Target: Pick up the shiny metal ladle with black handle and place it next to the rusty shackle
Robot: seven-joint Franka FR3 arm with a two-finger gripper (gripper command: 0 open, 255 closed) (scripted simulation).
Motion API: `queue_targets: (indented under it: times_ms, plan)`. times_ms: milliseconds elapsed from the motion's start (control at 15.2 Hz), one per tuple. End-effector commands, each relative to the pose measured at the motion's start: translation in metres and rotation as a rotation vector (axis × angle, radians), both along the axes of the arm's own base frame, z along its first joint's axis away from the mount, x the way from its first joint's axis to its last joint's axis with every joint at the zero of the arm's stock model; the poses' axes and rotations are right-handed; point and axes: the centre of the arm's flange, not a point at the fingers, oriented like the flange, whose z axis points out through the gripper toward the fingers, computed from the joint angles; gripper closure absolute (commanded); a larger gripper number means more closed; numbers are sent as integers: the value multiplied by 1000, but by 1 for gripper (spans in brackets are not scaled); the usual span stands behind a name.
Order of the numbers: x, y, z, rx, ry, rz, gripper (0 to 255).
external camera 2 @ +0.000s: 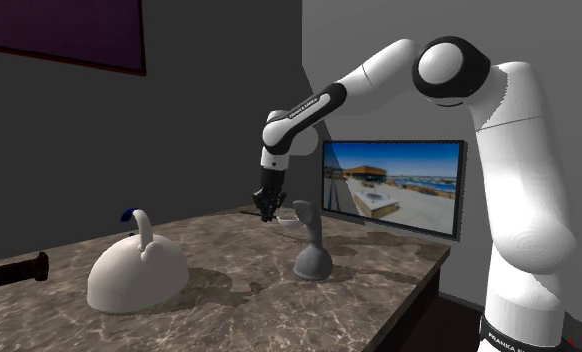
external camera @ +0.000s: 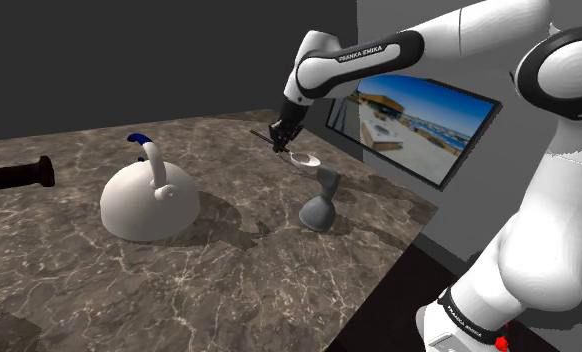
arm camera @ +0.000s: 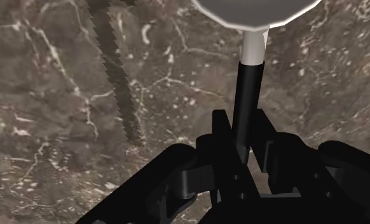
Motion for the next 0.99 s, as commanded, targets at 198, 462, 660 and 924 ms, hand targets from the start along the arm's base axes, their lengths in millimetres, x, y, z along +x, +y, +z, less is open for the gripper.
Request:
queue_targets:
  times_ms: [198, 462, 660, 924]
  plan:
    - [-1, -1, 27, 0, 0, 0, 255]
    - [-1, -1, 48, 0, 0, 0, 255]
    - [-1, -1, 64, 0, 0, 0, 255]
    - [-1, -1, 85, 0, 0, 0, 255]
